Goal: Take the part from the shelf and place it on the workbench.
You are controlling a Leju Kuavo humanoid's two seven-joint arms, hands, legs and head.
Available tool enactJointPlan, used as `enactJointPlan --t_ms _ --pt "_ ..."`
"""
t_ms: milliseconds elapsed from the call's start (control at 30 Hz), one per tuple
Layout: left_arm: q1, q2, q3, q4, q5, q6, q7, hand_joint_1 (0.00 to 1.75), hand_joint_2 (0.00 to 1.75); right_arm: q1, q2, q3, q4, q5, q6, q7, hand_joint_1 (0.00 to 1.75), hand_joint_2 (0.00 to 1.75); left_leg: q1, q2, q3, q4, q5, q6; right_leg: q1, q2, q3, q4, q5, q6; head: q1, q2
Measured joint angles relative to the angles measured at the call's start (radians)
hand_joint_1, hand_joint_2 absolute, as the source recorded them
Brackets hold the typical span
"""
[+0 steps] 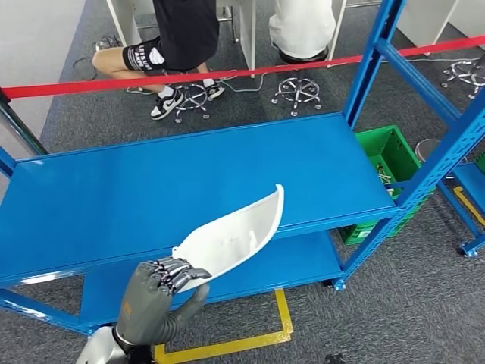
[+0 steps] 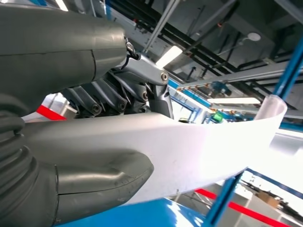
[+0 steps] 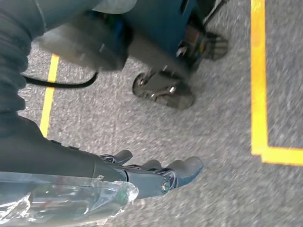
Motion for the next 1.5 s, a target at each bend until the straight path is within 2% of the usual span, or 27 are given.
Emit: enactJointPlan --t_ms 67,133,200,267,333,400,433,500,533,600,667,700,733,800,867,933,1000,1033,1100,1167,1200,1233,1267,1333,1400,1433,1500 --pt "0.001 -0.001 -0.001 0.002 0.003 0.002 0.001 1.75 1.75 0.002 -0.002 -0.006 0.000 0.000 0.001 0.001 0.00 1.75 0.003 -0.037 -0.015 0.040 -0.058 -0.013 -0.003 0.014 -0.020 0.000 0.022 -0.018 -0.001 0.000" --pt "0.002 -0.001 -0.001 0.005 0.004 0.004 0.001 1.75 1.75 0.000 -0.002 -0.009 0.000 0.001 0.002 0.001 0.00 1.75 0.003 -0.080 -0.047 0.156 -0.165 -0.017 -0.004 0.034 -0.050 0.001 0.049 -0.026 -0.002 0.000" --pt "0.001 -0.001 -0.001 0.009 0.004 0.006 0.001 1.75 1.75 0.001 -0.002 -0.011 0.000 0.002 0.002 0.001 0.00 1.75 0.002 -0.091 -0.064 0.265 -0.218 -0.013 -0.003 0.057 -0.084 0.002 0.076 -0.027 -0.003 0.000" --pt "0.001 -0.001 -0.001 0.012 0.004 0.007 0.001 1.75 1.75 0.004 -0.002 -0.012 0.000 0.002 0.003 0.001 0.00 1.75 0.001 -0.096 -0.026 0.256 -0.186 -0.005 -0.002 0.080 -0.114 0.003 0.100 -0.025 -0.003 0.000" --pt "0.000 -0.002 -0.002 0.014 0.004 0.008 0.001 1.75 1.75 0.003 -0.002 -0.013 0.000 0.004 0.003 0.001 0.00 1.75 0.000 -0.122 0.069 0.130 -0.141 0.009 -0.001 0.103 -0.139 0.003 0.124 -0.020 -0.003 0.000" --pt "-0.002 -0.002 -0.002 0.015 0.004 0.009 0.002 1.75 1.75 0.002 -0.002 -0.016 0.000 0.005 0.003 0.001 0.00 1.75 0.000 -0.152 0.151 0.002 -0.139 0.017 -0.001 0.124 -0.156 0.002 0.148 -0.010 -0.002 0.000" --pt "-0.003 -0.003 -0.003 0.015 0.004 0.010 0.002 1.75 1.75 0.002 -0.001 -0.018 0.000 0.005 0.003 0.001 0.00 1.75 -0.002 -0.158 0.166 -0.028 -0.146 0.019 -0.002 0.133 -0.161 -0.001 0.160 -0.004 -0.003 0.000" --pt "-0.005 -0.003 -0.005 0.018 0.004 0.011 0.002 1.75 1.75 0.009 -0.002 -0.020 0.000 0.005 0.003 0.001 0.00 1.75 -0.003 -0.142 0.158 -0.037 -0.133 0.025 -0.005 0.145 -0.167 -0.009 0.181 0.010 -0.004 0.000" --pt "-0.006 -0.004 -0.006 0.019 0.004 0.011 0.002 1.75 1.75 0.012 -0.002 -0.022 0.000 0.005 0.003 0.002 0.00 1.75 -0.002 -0.132 0.149 -0.038 -0.123 0.032 -0.005 0.135 -0.175 -0.004 0.170 0.016 -0.003 0.000" --pt "-0.007 -0.005 -0.007 0.021 0.009 0.011 0.001 1.75 1.75 0.014 -0.003 -0.024 0.000 0.005 0.004 0.002 0.00 1.75 0.001 -0.109 0.125 -0.040 -0.098 0.044 -0.004 0.088 -0.202 0.064 0.089 0.027 0.004 0.000" --pt "-0.006 -0.007 -0.007 0.024 0.016 0.011 -0.001 1.75 1.75 0.010 -0.003 -0.026 0.000 0.005 0.006 0.001 0.00 1.75 -0.001 -0.084 0.098 -0.039 -0.075 0.048 -0.007 0.049 -0.233 0.201 -0.013 0.037 0.010 0.000" --pt "-0.006 -0.008 -0.007 0.025 0.017 0.011 -0.003 1.75 1.75 0.008 -0.003 -0.027 0.000 0.005 0.007 0.000 0.00 1.75 -0.002 -0.070 0.083 -0.038 -0.064 0.047 -0.009 0.044 -0.238 0.261 -0.030 0.042 0.009 0.000" --pt "-0.006 -0.008 -0.007 0.027 0.019 0.011 -0.004 1.75 1.75 0.007 -0.002 -0.028 0.000 0.005 0.008 -0.001 0.00 1.75 -0.002 -0.057 0.068 -0.037 -0.052 0.046 -0.012 0.042 -0.230 0.297 -0.022 0.046 0.010 0.000" --pt "-0.008 -0.009 -0.008 0.030 0.021 0.011 -0.006 1.75 1.75 0.006 -0.002 -0.030 0.000 0.006 0.008 -0.003 0.00 1.75 -0.002 -0.033 0.037 -0.031 -0.032 0.039 -0.016 0.032 -0.163 0.263 0.032 0.051 0.009 0.000" --pt "-0.010 -0.011 -0.008 0.031 0.022 0.011 -0.008 1.75 1.75 0.003 -0.001 -0.032 -0.001 0.006 0.008 -0.005 0.00 1.75 -0.004 -0.015 0.013 -0.018 -0.017 0.029 -0.016 -0.004 -0.040 0.113 0.027 0.054 0.010 0.000" --pt "-0.014 -0.013 -0.008 0.033 0.025 0.011 -0.011 1.75 1.75 -0.001 0.000 -0.036 -0.003 0.007 0.008 -0.006 0.00 1.75 -0.007 0.004 0.003 -0.009 -0.003 0.018 -0.010 -0.027 0.030 0.001 -0.009 0.040 0.006 0.000" --pt "-0.019 -0.015 -0.008 0.036 0.033 0.011 -0.019 1.75 1.75 0.002 0.001 -0.042 -0.004 0.007 0.007 -0.004 0.00 1.75 -0.002 0.019 0.000 -0.008 0.012 0.007 -0.005 -0.014 0.019 -0.014 -0.005 0.015 0.002 0.000" --pt "-0.021 -0.016 -0.008 0.037 0.037 0.011 -0.024 1.75 1.75 0.005 0.001 -0.046 -0.004 0.008 0.006 -0.003 0.00 1.75 0.001 0.007 -0.006 -0.001 0.001 0.000 -0.004 -0.006 0.008 -0.013 0.005 0.004 0.002 0.000" --pt "-0.022 -0.018 -0.009 0.041 0.045 0.010 -0.032 1.75 1.75 0.008 0.001 -0.053 -0.004 0.009 0.004 -0.001 0.00 1.75 0.004 -0.043 -0.029 0.057 -0.075 -0.012 -0.006 0.012 -0.020 -0.014 0.033 -0.016 0.001 0.000" --pt "-0.024 -0.019 -0.009 0.044 0.052 0.010 -0.038 1.75 1.75 0.006 0.001 -0.056 -0.005 0.011 0.002 -0.002 0.00 1.75 0.004 -0.085 -0.061 0.182 -0.182 -0.013 -0.004 0.036 -0.057 -0.013 0.065 -0.024 -0.001 0.000" --pt "-0.025 -0.019 -0.009 0.047 0.055 0.010 -0.041 1.75 1.75 0.006 0.001 -0.058 -0.005 0.012 0.002 -0.003 0.00 1.75 0.003 -0.091 -0.070 0.241 -0.210 -0.010 -0.003 0.049 -0.078 -0.013 0.081 -0.025 -0.001 0.000" --pt "-0.026 -0.019 -0.009 0.049 0.057 0.010 -0.043 1.75 1.75 0.008 0.001 -0.061 -0.005 0.014 0.002 -0.004 0.00 1.75 0.001 -0.094 -0.067 0.275 -0.214 -0.006 -0.001 0.061 -0.098 -0.013 0.097 -0.025 -0.002 0.000" --pt "-0.028 -0.019 -0.009 0.052 0.059 0.009 -0.047 1.75 1.75 0.009 0.001 -0.064 -0.005 0.016 0.002 -0.005 0.00 1.75 0.000 -0.096 -0.049 0.277 -0.196 -0.001 0.000 0.073 -0.116 -0.012 0.112 -0.024 -0.001 0.000" --pt "-0.033 -0.020 -0.008 0.058 0.068 0.008 -0.056 1.75 1.75 0.011 0.004 -0.070 -0.006 0.020 0.001 -0.007 0.00 1.75 -0.003 -0.116 0.036 0.186 -0.144 0.011 -0.001 0.096 -0.148 -0.011 0.141 -0.021 -0.001 0.000" --pt "-0.040 -0.022 -0.008 0.061 0.077 0.006 -0.066 1.75 1.75 0.009 0.009 -0.076 -0.006 0.025 -0.001 -0.008 0.00 1.75 -0.005 -0.159 0.146 0.036 -0.142 0.022 0.000 0.119 -0.171 -0.010 0.169 -0.013 -0.001 0.000" --pt "-0.044 -0.024 -0.007 0.063 0.082 0.004 -0.071 1.75 1.75 0.008 0.011 -0.079 -0.006 0.027 -0.002 -0.009 0.00 1.75 -0.006 -0.175 0.179 -0.015 -0.153 0.025 0.000 0.128 -0.177 -0.012 0.182 -0.008 -0.001 0.000" --pt "-0.049 -0.026 -0.006 0.067 0.088 -0.001 -0.078 1.75 1.75 0.013 0.013 -0.085 -0.007 0.031 -0.004 -0.009 0.00 1.75 -0.009 -0.168 0.190 -0.049 -0.155 0.031 -0.003 0.145 -0.185 -0.024 0.211 0.006 0.000 0.000"
